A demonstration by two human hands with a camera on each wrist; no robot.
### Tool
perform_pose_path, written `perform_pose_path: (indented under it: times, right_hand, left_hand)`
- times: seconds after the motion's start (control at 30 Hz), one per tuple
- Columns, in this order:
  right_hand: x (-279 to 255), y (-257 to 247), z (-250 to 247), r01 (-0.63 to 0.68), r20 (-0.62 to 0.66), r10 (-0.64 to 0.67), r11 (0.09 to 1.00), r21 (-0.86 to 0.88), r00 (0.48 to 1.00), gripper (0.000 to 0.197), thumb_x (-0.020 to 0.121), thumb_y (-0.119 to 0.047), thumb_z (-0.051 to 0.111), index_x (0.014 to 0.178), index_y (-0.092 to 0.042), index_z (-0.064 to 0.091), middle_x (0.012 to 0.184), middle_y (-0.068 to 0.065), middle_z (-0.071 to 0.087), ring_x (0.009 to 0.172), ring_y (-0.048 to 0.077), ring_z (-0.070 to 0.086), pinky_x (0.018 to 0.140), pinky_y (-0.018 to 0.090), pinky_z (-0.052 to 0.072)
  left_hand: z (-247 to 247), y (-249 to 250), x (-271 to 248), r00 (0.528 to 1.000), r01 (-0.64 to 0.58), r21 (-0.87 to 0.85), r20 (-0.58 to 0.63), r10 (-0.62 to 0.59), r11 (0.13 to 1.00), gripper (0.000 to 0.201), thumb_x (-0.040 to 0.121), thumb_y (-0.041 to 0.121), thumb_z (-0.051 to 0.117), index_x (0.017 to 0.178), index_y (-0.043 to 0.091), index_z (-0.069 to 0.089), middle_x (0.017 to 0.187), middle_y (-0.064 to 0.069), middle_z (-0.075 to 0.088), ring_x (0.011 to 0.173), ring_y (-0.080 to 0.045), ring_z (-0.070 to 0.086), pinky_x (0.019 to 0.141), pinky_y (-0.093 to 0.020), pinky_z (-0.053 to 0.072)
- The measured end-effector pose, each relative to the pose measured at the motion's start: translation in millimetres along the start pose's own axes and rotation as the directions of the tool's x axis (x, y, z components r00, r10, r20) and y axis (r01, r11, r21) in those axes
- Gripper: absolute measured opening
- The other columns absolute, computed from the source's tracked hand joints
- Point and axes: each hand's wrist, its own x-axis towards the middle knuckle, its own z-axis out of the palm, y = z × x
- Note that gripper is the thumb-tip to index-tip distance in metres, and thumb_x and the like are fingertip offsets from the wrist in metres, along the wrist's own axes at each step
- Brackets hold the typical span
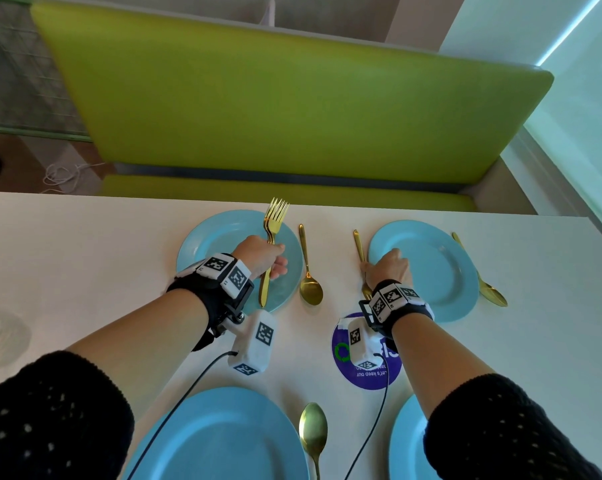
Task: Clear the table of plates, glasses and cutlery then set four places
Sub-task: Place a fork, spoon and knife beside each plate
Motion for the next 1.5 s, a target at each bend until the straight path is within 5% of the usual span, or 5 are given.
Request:
perform_pose_path:
  times: [0.2,0.37,0.9,1.17,1.5]
  right_hand:
    - [-28,-12,-10,0.245,0.032,-0.245,0.969,-0.008,0.969,0.037,0.088,-0.032,0.060,0.116,-0.009,0.052,0.120,0.014,0.052,0.108,0.031,0.055,0.091,0.042,0.049]
    - [-79,-32,-10,0.520,0.112,-0.523,0.852,0.062,0.845,0.027,0.090,-0.022,0.060,0.113,-0.009,0.058,0.124,0.010,0.053,0.106,0.024,0.057,0.084,0.024,0.041]
    - [-267,-79,15,0.870,0.158,-0.857,0.492,-0.032,0.491,0.018,0.088,-0.022,0.061,0.096,-0.013,0.075,0.099,0.009,0.069,0.096,0.028,0.062,0.078,0.040,0.052]
    - [-330,-120,23,0.840,0.268,-0.797,0.510,-0.184,0.542,0.021,0.093,-0.023,0.054,0.103,-0.016,0.070,0.106,0.007,0.062,0.106,0.024,0.053,0.078,0.033,0.044]
    - [-285,-141,46,0.516,0.284,-0.456,0.835,-0.191,0.844,0.025,0.091,-0.017,0.047,0.102,-0.007,0.067,0.109,0.010,0.066,0.104,0.027,0.060,0.090,0.037,0.052]
  left_hand:
    - [2,-2,-9,0.999,0.038,0.025,-0.022,-0.037,0.999,0.009,0.095,0.001,0.041,0.099,-0.001,0.048,0.074,-0.012,0.055,0.062,-0.019,0.055,0.059,-0.025,0.046]
    - [-11,-12,-16,1.000,0.000,0.210,-0.013,0.003,0.978,0.030,0.093,-0.001,0.042,0.066,0.010,0.045,0.065,-0.006,0.049,0.056,-0.016,0.050,0.059,-0.024,0.047]
    - [-133,-51,-116,0.972,-0.164,0.505,0.227,0.053,0.848,0.018,0.085,0.001,0.059,0.069,0.007,0.054,0.055,-0.003,0.061,0.044,-0.011,0.058,0.052,-0.017,0.050]
    - [-207,-65,-137,0.978,-0.112,0.384,0.205,0.034,0.916,0.020,0.090,0.003,0.054,0.071,-0.001,0.058,0.063,-0.013,0.062,0.051,-0.019,0.057,0.056,-0.023,0.052]
    - [-259,-52,-96,0.994,-0.053,0.077,-0.087,0.060,0.996,0.016,0.098,0.001,0.036,0.094,-0.004,0.051,0.065,-0.013,0.053,0.056,-0.021,0.051,0.056,-0.028,0.044]
